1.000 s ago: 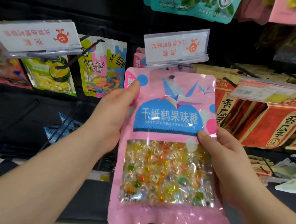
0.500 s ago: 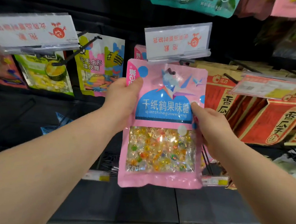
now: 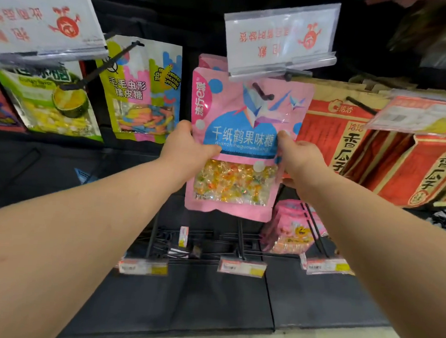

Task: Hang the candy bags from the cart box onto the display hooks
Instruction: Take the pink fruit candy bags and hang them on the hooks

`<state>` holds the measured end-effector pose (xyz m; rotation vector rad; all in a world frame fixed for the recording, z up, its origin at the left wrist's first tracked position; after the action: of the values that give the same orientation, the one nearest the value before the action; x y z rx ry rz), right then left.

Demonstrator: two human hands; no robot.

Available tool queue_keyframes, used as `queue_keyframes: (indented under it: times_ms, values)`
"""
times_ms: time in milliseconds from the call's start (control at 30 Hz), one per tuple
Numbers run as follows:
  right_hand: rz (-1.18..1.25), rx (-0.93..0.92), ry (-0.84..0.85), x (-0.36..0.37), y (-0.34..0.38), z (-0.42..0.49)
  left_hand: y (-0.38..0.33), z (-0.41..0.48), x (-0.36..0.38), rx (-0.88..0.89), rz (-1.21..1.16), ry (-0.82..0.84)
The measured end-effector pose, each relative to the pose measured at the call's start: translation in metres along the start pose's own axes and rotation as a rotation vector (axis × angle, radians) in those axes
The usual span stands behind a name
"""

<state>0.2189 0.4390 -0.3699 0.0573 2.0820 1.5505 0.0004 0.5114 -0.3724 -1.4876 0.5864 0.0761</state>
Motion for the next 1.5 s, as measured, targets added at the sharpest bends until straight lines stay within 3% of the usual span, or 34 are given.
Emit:
queue_keyframes:
  times_ms: [200,433,533,733,1067,1500]
  values:
    - [-0.237,-0.055,-0.053,-0.005,-0.001,-0.019,0.005,-0.009,0.000,-0.023,0.091,0.007]
    - [-0.955,-0.241,0.114,0.018,-0.002,-0.088,-0.013,-0.073,0.015,0.023,0.918,0.146]
    - [-1.155,-0.301,0.209,0.027,0.003,-0.120,-0.017,-0.106,0.019,-0.007,1.097,0.234]
    - [-1.260,-0.424,0.356,0.037,0.024,-0.191,-0.027,-0.190,-0.002,-0.177,1.106,0.247]
    - [-1.277,-0.595,0.639,0.103,0.053,-0.310,-0.009,-0.343,-0.090,-0.424,1.070,0.100]
    - [-1.285,-0.829,0.819,0.296,0.118,-0.508,0.076,-0.574,-0.286,-0.716,0.928,-0.083]
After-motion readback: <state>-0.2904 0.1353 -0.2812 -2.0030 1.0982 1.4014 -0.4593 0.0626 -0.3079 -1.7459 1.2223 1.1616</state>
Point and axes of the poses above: each hand's wrist, its own z-axis towards the middle knuckle, its own x-axis out of the palm, y = z × x, the point moved 9 cm from there along z, towards the middle knuckle, and after that the axes turned 13 degrees about y, right-handed, at the moved point
